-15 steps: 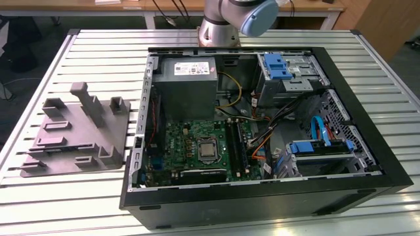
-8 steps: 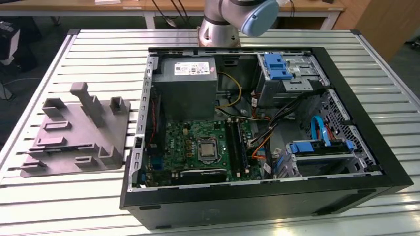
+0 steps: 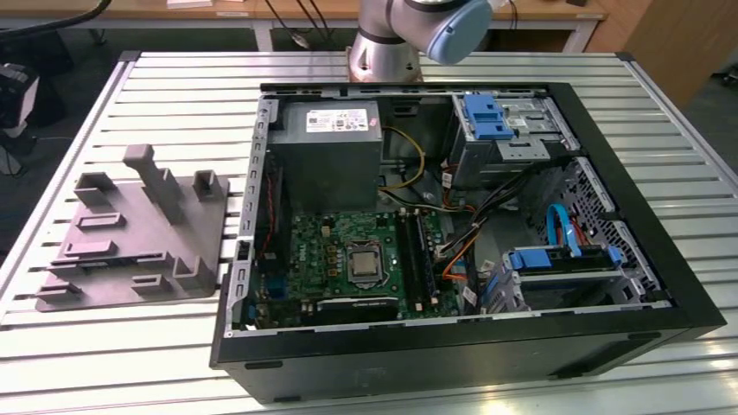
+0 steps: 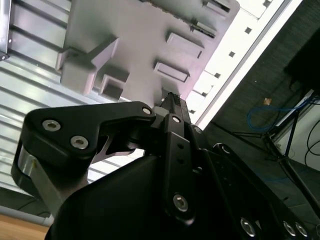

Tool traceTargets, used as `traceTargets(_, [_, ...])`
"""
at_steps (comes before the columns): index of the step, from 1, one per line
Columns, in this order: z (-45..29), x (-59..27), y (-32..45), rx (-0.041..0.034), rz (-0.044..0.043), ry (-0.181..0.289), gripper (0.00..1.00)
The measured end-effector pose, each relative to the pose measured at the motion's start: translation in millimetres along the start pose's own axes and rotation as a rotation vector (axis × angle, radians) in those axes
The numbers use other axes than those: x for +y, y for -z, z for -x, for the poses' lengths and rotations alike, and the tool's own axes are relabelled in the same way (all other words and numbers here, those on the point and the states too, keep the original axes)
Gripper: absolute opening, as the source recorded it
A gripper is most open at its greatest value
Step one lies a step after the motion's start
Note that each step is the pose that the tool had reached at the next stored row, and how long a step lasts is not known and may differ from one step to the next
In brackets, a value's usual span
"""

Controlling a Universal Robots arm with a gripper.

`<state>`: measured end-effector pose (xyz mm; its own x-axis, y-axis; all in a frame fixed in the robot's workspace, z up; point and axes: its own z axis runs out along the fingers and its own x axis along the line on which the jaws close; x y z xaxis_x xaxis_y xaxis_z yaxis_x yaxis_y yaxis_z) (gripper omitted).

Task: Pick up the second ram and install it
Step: 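Reach for the second ram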

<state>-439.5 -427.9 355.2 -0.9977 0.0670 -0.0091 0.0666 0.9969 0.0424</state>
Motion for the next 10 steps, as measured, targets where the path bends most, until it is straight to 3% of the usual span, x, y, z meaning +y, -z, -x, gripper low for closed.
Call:
traceTargets(5, [2.1, -8.4, -8.8, 0.0035, -0.0001, 0.005, 0.11])
traceTargets(10, [6.0, -9.8, -17.8, 0.0108, -0.0007, 0.006, 0.11])
